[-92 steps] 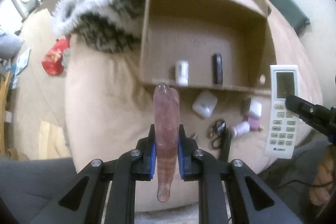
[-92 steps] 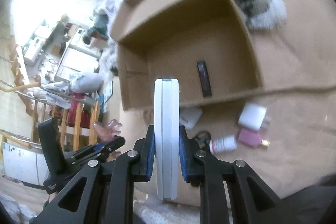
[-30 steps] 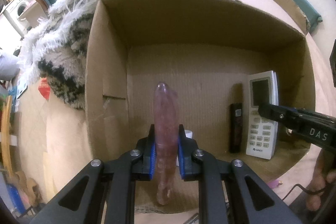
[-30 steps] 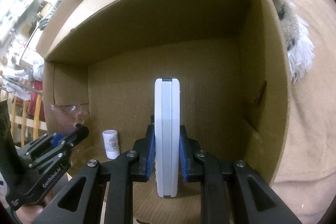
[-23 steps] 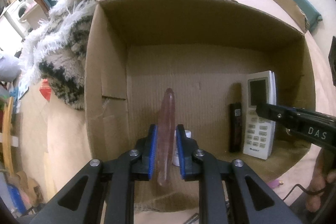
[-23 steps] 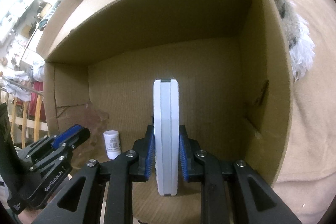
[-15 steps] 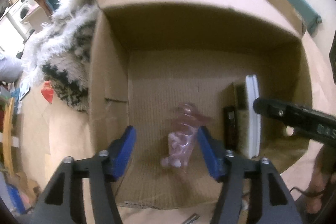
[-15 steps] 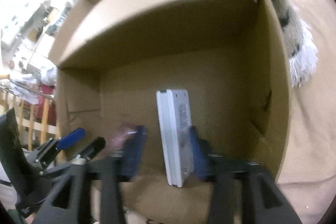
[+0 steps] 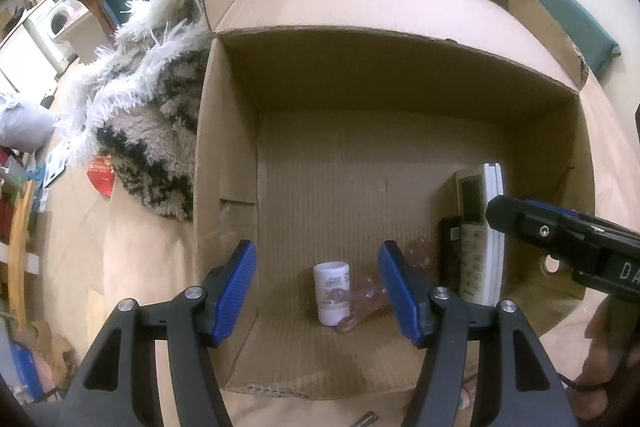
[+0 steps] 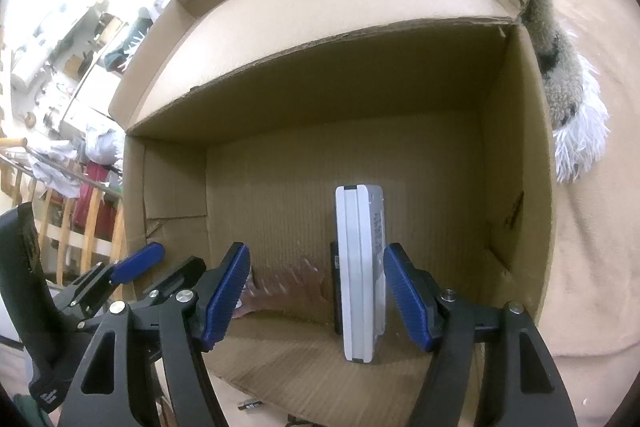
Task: Organize rigid objects
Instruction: 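Withdraw both grippers from the box toward the remaining items, then grasp the pink case with the left gripper while the right grasps the white charger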
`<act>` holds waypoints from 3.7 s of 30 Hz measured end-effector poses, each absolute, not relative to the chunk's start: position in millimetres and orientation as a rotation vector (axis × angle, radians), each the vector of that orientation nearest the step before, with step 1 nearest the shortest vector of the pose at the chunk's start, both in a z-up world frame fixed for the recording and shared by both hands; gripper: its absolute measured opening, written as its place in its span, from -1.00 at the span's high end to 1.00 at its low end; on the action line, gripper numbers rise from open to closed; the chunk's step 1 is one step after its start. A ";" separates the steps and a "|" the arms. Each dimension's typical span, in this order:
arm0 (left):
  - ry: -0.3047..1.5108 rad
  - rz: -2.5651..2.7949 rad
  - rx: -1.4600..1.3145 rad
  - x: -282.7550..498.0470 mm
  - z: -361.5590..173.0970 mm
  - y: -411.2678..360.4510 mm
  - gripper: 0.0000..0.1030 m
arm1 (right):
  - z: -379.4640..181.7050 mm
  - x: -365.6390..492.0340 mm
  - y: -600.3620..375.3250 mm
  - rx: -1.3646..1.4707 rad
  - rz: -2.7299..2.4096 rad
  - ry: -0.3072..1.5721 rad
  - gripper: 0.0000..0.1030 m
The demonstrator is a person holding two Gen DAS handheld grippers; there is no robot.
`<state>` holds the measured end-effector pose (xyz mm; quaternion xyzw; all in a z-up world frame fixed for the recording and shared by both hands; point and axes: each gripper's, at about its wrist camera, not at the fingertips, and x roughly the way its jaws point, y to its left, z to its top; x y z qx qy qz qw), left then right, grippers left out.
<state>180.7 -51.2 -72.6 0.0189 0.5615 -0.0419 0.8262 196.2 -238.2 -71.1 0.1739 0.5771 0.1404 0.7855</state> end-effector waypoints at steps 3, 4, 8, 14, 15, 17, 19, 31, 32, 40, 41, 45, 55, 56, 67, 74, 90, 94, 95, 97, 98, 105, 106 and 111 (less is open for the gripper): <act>1.188 -0.088 0.034 178.0 -69.2 -51.5 -0.17 | -70.1 197.5 -236.2 0.372 0.299 1.240 -0.42; 1.188 -0.089 0.028 177.2 -68.0 -50.9 -0.17 | -69.5 197.0 -236.4 0.371 0.299 1.238 -0.42; 1.189 -0.094 0.004 177.9 -64.1 -43.3 -0.17 | -66.2 195.3 -237.2 0.363 0.290 1.229 -0.42; 1.180 -0.078 -0.002 175.9 -52.9 -30.8 -0.17 | -61.4 189.2 -242.7 0.373 0.264 1.204 -0.42; 1.185 -0.080 -0.009 175.2 -51.5 -29.7 -0.17 | -60.7 187.4 -244.2 0.373 0.259 1.202 -0.42; 1.187 -0.079 -0.022 171.6 -46.0 -27.6 -0.17 | -58.5 182.8 -247.0 0.372 0.245 1.198 -0.42; 1.183 -0.067 -0.017 168.2 -41.0 -26.4 -0.17 | -54.4 177.8 -249.1 0.373 0.240 1.192 -0.42; 1.171 -0.010 -0.056 133.2 -12.4 -5.3 -0.17 | -9.2 137.4 -260.9 0.382 0.204 1.101 -0.42; 1.170 -0.005 -0.057 130.4 -10.6 -3.2 -0.17 | -8.1 134.8 -262.1 0.394 0.207 1.104 -0.42; 1.158 0.017 -0.077 107.1 -1.1 11.3 -0.18 | 6.2 107.6 -264.3 0.406 0.203 1.107 -0.42; 1.159 0.017 -0.080 103.7 -1.2 12.8 -0.19 | 6.9 104.0 -264.0 0.406 0.202 1.110 -0.42; 1.175 0.030 -0.082 92.6 -7.9 14.3 -0.20 | 6.9 91.2 -264.2 0.389 0.195 1.121 -0.42; 1.241 0.047 -0.066 75.5 -40.6 14.4 -0.20 | -42.6 62.8 -275.1 0.365 0.131 1.212 -0.42; 1.244 0.053 -0.065 75.9 -44.3 15.5 -0.20 | -48.6 61.4 -276.5 0.374 0.122 1.236 -0.42; 1.339 0.094 -0.138 82.7 -86.2 28.5 -0.20 | -81.9 63.5 -282.0 0.385 0.065 1.371 -0.42; 1.426 0.054 -0.068 108.8 -123.7 2.4 -0.20 | -95.6 74.4 -284.4 0.424 0.067 1.407 -0.42; 1.451 0.075 -0.122 158.9 -169.8 -13.3 -0.47 | -139.4 98.0 -306.8 0.502 -0.105 1.510 -0.45; 1.463 0.081 -0.086 160.2 -179.7 -21.5 -0.51 | -153.5 106.3 -296.5 0.461 -0.147 1.538 -0.56; 1.467 0.088 -0.072 161.9 -183.9 -23.1 -0.53 | -156.7 107.8 -294.1 0.444 -0.162 1.539 -0.61; 1.464 0.097 -0.062 161.4 -185.7 -33.8 -0.57 | -160.1 110.0 -288.2 0.409 -0.165 1.533 -0.70; 1.460 0.101 -0.060 162.1 -186.6 -35.1 -0.58 | -161.0 110.5 -284.8 0.385 -0.164 1.531 -0.73; 1.460 0.110 -0.055 167.8 -196.3 -45.6 -0.71 | -164.1 111.9 -266.9 0.263 -0.157 1.529 -0.59; 1.458 0.106 -0.059 167.4 -196.9 -44.2 -0.71 | -163.7 112.4 -265.4 0.242 -0.161 1.527 -0.55; 1.449 0.087 -0.047 168.9 -193.6 -36.1 0.04 | -165.2 114.2 -261.6 0.239 -0.166 1.505 -0.28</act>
